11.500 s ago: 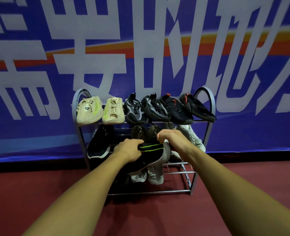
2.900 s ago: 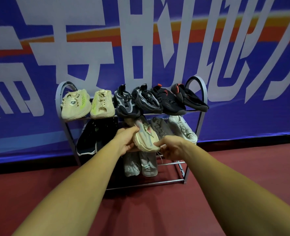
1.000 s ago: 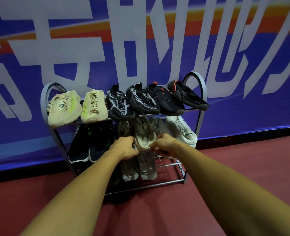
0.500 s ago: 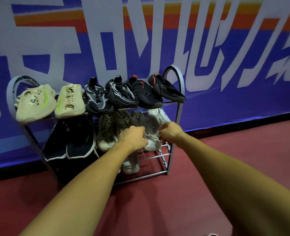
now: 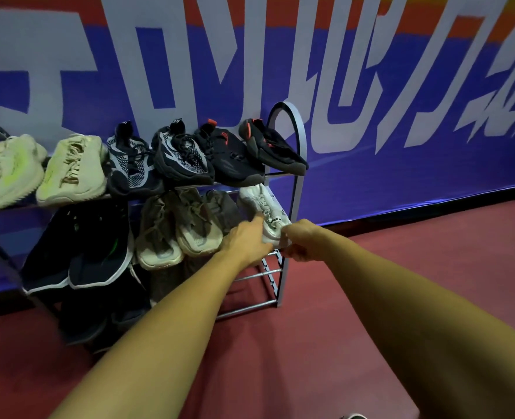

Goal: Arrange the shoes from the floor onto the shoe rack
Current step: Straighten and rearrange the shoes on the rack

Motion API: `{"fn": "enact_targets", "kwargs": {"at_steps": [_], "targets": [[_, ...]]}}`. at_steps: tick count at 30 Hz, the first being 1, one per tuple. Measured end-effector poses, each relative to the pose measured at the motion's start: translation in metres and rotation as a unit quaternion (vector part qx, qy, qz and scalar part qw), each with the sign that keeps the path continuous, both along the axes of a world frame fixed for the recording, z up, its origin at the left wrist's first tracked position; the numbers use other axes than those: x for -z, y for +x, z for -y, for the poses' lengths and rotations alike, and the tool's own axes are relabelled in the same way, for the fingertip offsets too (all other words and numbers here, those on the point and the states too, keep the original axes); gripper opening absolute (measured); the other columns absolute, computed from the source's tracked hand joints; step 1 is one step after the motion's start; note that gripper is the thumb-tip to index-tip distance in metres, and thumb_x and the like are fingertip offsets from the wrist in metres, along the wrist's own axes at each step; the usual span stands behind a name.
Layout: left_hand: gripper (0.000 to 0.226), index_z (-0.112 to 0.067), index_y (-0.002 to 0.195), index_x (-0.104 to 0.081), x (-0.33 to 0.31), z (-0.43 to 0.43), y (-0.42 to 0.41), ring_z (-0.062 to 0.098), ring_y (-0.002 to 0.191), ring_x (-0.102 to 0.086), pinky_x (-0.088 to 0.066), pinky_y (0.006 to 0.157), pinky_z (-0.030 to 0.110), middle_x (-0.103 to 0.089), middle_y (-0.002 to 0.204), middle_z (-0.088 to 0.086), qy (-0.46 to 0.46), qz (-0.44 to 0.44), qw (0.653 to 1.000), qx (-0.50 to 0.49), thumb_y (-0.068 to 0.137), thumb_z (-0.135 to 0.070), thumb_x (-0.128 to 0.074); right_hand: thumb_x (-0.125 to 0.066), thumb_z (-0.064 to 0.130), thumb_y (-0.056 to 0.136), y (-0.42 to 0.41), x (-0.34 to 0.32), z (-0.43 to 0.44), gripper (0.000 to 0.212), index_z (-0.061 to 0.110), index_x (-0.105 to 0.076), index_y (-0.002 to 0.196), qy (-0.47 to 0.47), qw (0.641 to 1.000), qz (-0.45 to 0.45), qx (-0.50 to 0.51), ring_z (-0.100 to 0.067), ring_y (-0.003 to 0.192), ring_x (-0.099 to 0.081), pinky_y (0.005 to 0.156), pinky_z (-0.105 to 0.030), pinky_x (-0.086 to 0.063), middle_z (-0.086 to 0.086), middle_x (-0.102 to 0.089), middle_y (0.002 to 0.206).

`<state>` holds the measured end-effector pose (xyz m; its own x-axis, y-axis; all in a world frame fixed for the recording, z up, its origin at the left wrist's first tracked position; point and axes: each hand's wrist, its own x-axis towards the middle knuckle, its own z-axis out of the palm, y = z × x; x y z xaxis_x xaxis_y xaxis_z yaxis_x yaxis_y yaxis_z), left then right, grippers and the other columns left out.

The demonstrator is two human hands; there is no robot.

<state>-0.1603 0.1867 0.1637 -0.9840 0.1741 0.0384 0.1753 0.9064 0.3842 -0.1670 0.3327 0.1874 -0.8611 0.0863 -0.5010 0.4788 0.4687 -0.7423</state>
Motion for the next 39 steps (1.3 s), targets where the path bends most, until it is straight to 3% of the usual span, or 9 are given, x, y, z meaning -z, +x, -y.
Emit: {"fn": "enact_targets", "kwargs": {"at_steps": [7,10,15,18,21,23,28,33,39], "targets": [[0.074,-0.030,0.144,-0.022,-0.010,0.012,-0.001,0.038,0.110,-0.062,-0.052,0.092,0.043,-0.063,0.121,0.013,0.042,0.035,0.998,0.015,0.082,-0.037,-0.062,-0.056,0.013,0.092,-0.006,-0.002,0.009,0.006,0.009,-0.060,0.093,-0.142,0.984,-0.020,0.104,-0.011,0.051,-0.047,0.043,-0.021,-0.034,-0.007,-0.058,0.071],[0.066,-0.026,0.131,-0.027,-0.020,0.018,0.007,0.036,0.097,-0.064,-0.053,0.082,0.044,-0.066,0.105,0.011,0.061,0.030,0.997,0.024,0.078,-0.032,-0.066,-0.054,0.008,0.090,0.003,-0.012,0.011,0.005,0.007,-0.059,0.091,-0.195,0.973,-0.031,0.121,-0.011,0.048,-0.050,0.036,-0.019,-0.033,-0.010,-0.060,0.074],[0.050,-0.020,0.122,-0.037,-0.031,0.034,0.032,0.028,0.090,-0.060,-0.044,0.071,0.033,-0.059,0.096,0.004,0.133,0.005,0.991,-0.013,0.081,-0.024,-0.066,-0.057,0.002,0.091,0.025,-0.024,0.011,0.007,0.009,-0.058,0.087,-0.227,0.972,0.007,0.063,-0.008,0.045,-0.051,0.050,-0.019,-0.034,-0.009,-0.062,0.072],[0.044,-0.023,0.120,-0.036,-0.043,0.051,0.048,0.028,0.084,-0.062,-0.048,0.065,0.036,-0.060,0.091,0.007,0.190,-0.003,0.981,-0.038,0.084,-0.011,-0.057,-0.057,-0.001,0.088,0.035,-0.027,0.015,0.012,0.011,-0.060,0.084,-0.233,0.971,0.050,0.024,-0.006,0.044,-0.048,0.046,-0.017,-0.032,-0.008,-0.063,0.080],[0.041,-0.030,0.123,-0.039,-0.057,0.073,0.058,0.019,0.069,-0.063,-0.047,0.053,0.024,-0.065,0.084,0.006,0.255,-0.023,0.961,-0.105,0.090,-0.008,-0.049,-0.056,-0.002,0.089,0.040,-0.024,0.022,0.016,0.011,-0.057,0.079,-0.210,0.973,0.091,-0.018,-0.005,0.043,-0.040,0.045,-0.015,-0.028,-0.004,-0.055,0.074],[0.032,-0.029,0.122,-0.042,-0.060,0.089,0.063,0.024,0.073,-0.065,-0.049,0.060,0.028,-0.065,0.085,0.006,0.264,-0.037,0.952,-0.149,0.093,-0.017,-0.050,-0.060,-0.002,0.086,0.044,-0.022,0.028,0.012,0.010,-0.059,0.090,-0.188,0.976,0.105,-0.044,-0.006,0.049,-0.042,0.048,-0.017,-0.031,-0.004,-0.053,0.078],[0.045,-0.038,0.137,-0.043,-0.059,0.126,0.078,0.037,0.107,-0.057,-0.046,0.082,0.035,-0.051,0.125,0.012,0.083,-0.071,0.970,-0.217,0.093,-0.033,-0.050,-0.064,-0.001,0.083,0.054,-0.024,0.043,0.016,0.008,-0.059,0.095,-0.170,0.979,0.090,-0.066,-0.007,0.050,-0.040,0.051,-0.019,-0.030,-0.004,-0.054,0.079],[0.059,-0.050,0.131,-0.051,-0.057,0.143,0.091,0.034,0.115,-0.048,-0.045,0.101,0.042,-0.039,0.121,0.008,-0.071,-0.032,0.991,-0.111,0.078,-0.033,-0.072,-0.068,0.006,0.079,0.056,-0.023,0.043,0.020,0.010,-0.063,0.097,-0.178,0.977,0.067,-0.102,-0.009,0.051,-0.040,0.048,-0.021,-0.029,-0.006,-0.059,0.075],[0.031,-0.035,0.109,-0.056,-0.064,0.147,0.099,0.028,0.112,-0.048,-0.040,0.096,0.043,-0.051,0.114,0.001,-0.193,-0.128,0.972,-0.045,0.082,-0.045,-0.070,-0.071,0.020,0.075,0.055,-0.025,0.044,0.030,0.012,-0.065,0.104,-0.232,0.970,0.014,-0.066,-0.008,0.051,-0.038,0.054,-0.023,-0.026,0.001,-0.053,0.064]]}}
